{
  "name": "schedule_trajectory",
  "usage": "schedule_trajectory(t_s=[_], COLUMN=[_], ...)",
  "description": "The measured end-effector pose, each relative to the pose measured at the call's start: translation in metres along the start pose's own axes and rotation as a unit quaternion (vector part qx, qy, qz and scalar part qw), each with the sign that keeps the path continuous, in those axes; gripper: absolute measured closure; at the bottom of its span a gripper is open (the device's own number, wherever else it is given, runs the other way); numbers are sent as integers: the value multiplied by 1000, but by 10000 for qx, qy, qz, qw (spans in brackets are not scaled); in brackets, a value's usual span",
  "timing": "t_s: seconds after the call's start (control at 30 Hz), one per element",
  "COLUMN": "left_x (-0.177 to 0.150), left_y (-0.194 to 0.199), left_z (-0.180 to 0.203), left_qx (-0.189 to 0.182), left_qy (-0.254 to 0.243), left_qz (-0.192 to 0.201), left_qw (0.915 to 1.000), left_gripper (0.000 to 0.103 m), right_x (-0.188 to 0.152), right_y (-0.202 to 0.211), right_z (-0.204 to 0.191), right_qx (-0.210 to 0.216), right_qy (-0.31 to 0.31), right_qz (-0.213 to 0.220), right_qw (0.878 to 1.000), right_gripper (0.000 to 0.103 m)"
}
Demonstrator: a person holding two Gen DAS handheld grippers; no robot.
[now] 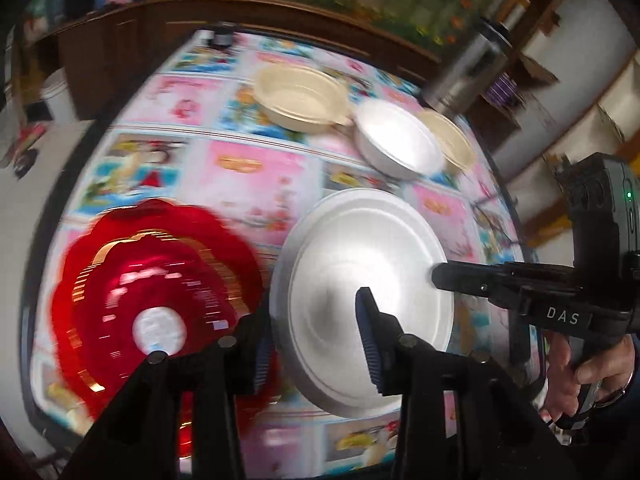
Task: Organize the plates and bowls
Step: 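Place the white plate onto the red plate stack with the right tool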
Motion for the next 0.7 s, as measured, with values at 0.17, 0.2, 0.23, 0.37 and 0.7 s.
schedule_trajectory(t_s=[0.17, 0.2, 0.23, 0.37, 0.7], left_x=[2, 1, 0, -5, -13], left_y=[22, 26, 27, 31, 1], left_z=[-55, -68, -78, -120, -157], left_qx=[254, 301, 341, 508, 628], left_qy=[495, 617, 704, 1065, 1302], left_qz=[212, 241, 253, 266, 32], left_qw=[9982, 9973, 9966, 9927, 9895], left_gripper=[63, 63, 63, 63, 63], right_x=[23, 27, 29, 32, 31], right_y=[-30, -39, -48, -83, -133], right_z=[-51, -61, -71, -100, -113], right_qx=[189, 234, 283, 362, 247], right_qy=[540, 642, 725, 979, 1061], right_qz=[-179, -233, -287, -532, -867], right_qw=[9982, 9974, 9966, 9931, 9903], right_gripper=[94, 94, 94, 94, 93])
Point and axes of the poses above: each gripper's, at about its wrist camera, not at the fingertips, and y roughly against the way its jaws point, z to its right, x to its top, the point moved 10 cm from there along -y, roughly the way its jaws point, and after that the axes turned 9 degrees about y, right-handed, at the moved point
